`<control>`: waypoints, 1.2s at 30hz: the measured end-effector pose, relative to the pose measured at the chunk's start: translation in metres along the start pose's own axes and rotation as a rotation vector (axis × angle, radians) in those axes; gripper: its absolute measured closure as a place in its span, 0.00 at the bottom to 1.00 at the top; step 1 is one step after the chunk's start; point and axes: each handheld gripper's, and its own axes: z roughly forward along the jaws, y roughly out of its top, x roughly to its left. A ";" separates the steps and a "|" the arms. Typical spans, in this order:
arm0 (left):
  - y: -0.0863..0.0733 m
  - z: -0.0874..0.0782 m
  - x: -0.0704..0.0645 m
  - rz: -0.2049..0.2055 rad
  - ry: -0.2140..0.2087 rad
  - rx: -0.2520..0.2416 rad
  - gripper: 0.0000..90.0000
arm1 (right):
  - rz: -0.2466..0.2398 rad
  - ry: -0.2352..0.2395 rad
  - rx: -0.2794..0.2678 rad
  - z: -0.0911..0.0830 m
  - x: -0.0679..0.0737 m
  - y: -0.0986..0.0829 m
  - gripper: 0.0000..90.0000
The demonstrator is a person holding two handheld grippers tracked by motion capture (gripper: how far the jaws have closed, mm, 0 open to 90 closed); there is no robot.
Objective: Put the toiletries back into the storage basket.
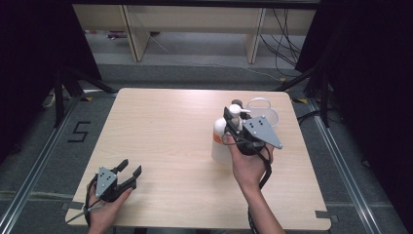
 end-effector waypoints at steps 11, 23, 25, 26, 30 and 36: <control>0.000 0.000 0.000 0.000 0.002 0.003 0.46 | -0.003 -0.029 -0.003 -0.006 -0.013 0.001 0.67; 0.000 0.000 0.000 0.002 0.002 0.003 0.46 | -0.005 -0.050 0.004 -0.013 -0.023 -0.001 0.67; 0.000 0.000 0.000 0.000 0.002 0.002 0.46 | 0.000 -0.057 0.001 -0.015 -0.027 -0.001 0.67; 0.000 0.000 0.000 0.000 0.002 0.002 0.46 | 0.013 -0.054 -0.003 -0.015 -0.027 -0.001 0.67; 0.000 0.000 0.000 0.002 0.003 0.003 0.46 | 0.011 -0.066 0.005 -0.017 -0.031 -0.001 0.67; 0.000 0.000 -0.001 0.002 0.004 0.003 0.46 | 0.008 -0.084 -0.012 -0.020 -0.040 0.001 0.67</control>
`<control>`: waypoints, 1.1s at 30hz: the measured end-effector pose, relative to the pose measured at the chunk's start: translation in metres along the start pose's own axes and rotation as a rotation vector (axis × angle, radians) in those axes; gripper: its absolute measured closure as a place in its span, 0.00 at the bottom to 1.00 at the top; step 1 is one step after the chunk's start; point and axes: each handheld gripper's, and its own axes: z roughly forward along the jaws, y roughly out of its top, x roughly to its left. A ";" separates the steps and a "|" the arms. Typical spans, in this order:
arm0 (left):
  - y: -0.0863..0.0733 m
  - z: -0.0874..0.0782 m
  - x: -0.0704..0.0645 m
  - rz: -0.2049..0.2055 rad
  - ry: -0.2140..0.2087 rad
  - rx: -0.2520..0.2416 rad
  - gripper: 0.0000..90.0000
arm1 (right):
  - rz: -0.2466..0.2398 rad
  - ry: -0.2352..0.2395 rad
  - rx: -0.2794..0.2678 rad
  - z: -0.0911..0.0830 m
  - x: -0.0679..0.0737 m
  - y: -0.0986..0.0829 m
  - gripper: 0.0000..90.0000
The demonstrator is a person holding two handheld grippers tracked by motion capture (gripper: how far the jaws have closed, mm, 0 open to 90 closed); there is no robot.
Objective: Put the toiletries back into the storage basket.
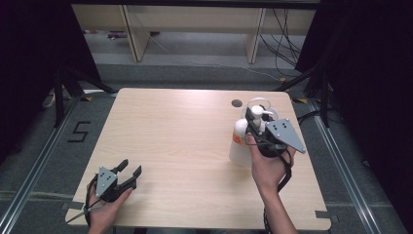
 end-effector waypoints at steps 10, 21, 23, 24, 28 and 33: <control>0.000 0.000 0.000 0.002 -0.001 0.000 0.46 | -0.016 -0.031 0.006 -0.003 -0.011 0.000 0.67; 0.000 0.000 0.000 -0.001 0.002 0.002 0.46 | -0.014 -0.060 -0.007 -0.004 -0.023 0.001 0.67; 0.000 0.000 0.000 0.000 0.002 0.002 0.46 | -0.005 -0.055 0.004 -0.005 -0.024 0.002 0.67; 0.000 0.000 0.000 -0.001 0.002 0.002 0.46 | -0.022 -0.069 -0.007 -0.005 -0.026 0.002 0.67; 0.000 0.000 0.000 -0.002 0.000 0.001 0.46 | -0.021 -0.083 -0.012 -0.005 -0.031 0.003 0.67; 0.000 0.000 0.000 -0.002 0.000 0.001 0.46 | -0.018 -0.093 -0.012 -0.006 -0.038 0.005 0.67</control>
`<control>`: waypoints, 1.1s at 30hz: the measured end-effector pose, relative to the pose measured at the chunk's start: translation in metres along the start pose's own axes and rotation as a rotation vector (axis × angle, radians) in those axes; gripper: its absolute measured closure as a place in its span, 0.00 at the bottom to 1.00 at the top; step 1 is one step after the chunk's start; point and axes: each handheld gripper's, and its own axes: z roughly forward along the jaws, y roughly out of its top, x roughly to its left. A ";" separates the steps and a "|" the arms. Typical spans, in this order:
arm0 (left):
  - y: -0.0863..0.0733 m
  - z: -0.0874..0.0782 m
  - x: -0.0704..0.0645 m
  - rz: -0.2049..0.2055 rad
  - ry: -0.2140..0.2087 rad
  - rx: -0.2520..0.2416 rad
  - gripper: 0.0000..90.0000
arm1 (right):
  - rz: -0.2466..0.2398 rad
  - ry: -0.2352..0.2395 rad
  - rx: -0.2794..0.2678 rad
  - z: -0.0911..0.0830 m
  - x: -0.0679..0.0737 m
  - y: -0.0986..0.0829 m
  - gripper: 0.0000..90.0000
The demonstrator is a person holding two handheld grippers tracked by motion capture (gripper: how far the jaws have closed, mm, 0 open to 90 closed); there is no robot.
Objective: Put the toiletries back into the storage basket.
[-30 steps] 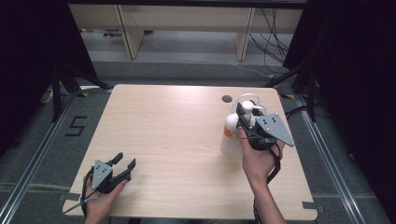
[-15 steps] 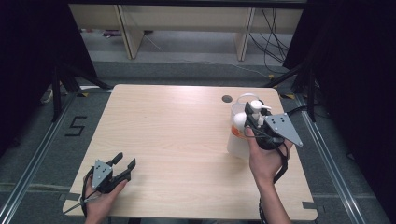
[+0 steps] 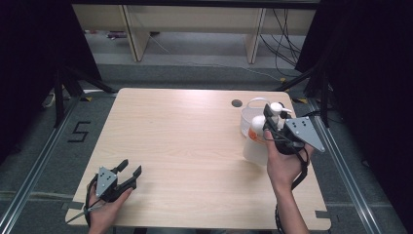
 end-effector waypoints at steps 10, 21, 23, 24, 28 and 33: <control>-0.001 0.001 0.002 -0.008 -0.008 -0.016 0.46 | 0.013 -0.025 -0.002 0.001 -0.009 0.004 0.67; 0.000 0.000 0.001 -0.004 -0.002 -0.001 0.46 | 0.011 -0.047 0.003 0.004 -0.015 0.003 0.67; 0.000 0.000 0.001 -0.004 -0.003 -0.002 0.46 | 0.018 -0.047 0.007 0.005 -0.015 0.003 0.67; -0.001 0.001 0.002 -0.004 -0.009 -0.015 0.46 | 0.003 -0.049 -0.001 0.006 -0.017 0.003 0.67; -0.001 0.001 0.002 -0.007 -0.010 -0.018 0.46 | 0.000 -0.060 0.002 0.009 -0.019 0.004 0.67; -0.001 0.001 0.002 -0.005 -0.008 -0.015 0.46 | 0.003 -0.062 0.003 0.014 -0.021 0.008 0.67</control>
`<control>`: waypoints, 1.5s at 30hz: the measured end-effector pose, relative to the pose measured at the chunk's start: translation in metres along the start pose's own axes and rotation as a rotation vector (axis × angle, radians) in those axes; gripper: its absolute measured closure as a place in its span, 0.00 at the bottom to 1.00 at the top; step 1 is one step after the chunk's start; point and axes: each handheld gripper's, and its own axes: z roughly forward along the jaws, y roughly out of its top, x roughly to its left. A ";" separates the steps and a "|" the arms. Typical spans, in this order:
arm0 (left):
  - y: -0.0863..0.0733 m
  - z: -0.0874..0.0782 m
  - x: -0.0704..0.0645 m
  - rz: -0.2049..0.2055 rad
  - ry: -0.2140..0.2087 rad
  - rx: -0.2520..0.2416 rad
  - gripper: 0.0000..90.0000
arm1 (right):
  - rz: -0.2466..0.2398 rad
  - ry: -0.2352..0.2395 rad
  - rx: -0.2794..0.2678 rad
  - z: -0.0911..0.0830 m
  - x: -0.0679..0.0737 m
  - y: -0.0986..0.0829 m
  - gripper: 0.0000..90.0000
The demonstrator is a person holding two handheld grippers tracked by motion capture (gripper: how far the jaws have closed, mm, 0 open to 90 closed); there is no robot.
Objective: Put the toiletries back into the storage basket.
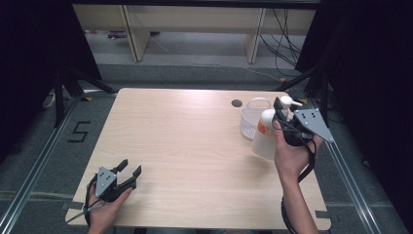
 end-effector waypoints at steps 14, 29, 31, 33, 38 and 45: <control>0.000 -0.001 -0.001 0.002 0.006 0.013 0.46 | -0.006 -0.019 -0.010 0.009 -0.008 0.013 0.67; 0.000 0.000 0.000 0.000 0.000 -0.001 0.46 | -0.010 -0.031 -0.026 0.017 -0.013 0.026 0.67; 0.000 0.000 0.000 0.001 0.000 0.000 0.46 | -0.011 -0.035 -0.033 0.019 -0.014 0.028 0.67; 0.000 0.000 0.000 0.000 0.000 0.000 0.46 | -0.004 -0.037 -0.028 0.020 -0.014 0.029 0.67; 0.000 -0.001 -0.001 0.001 0.005 0.012 0.46 | -0.003 -0.037 -0.021 0.023 -0.015 0.032 0.67; 0.000 -0.001 -0.001 0.001 0.005 0.013 0.46 | -0.009 -0.037 -0.031 0.028 -0.016 0.036 0.67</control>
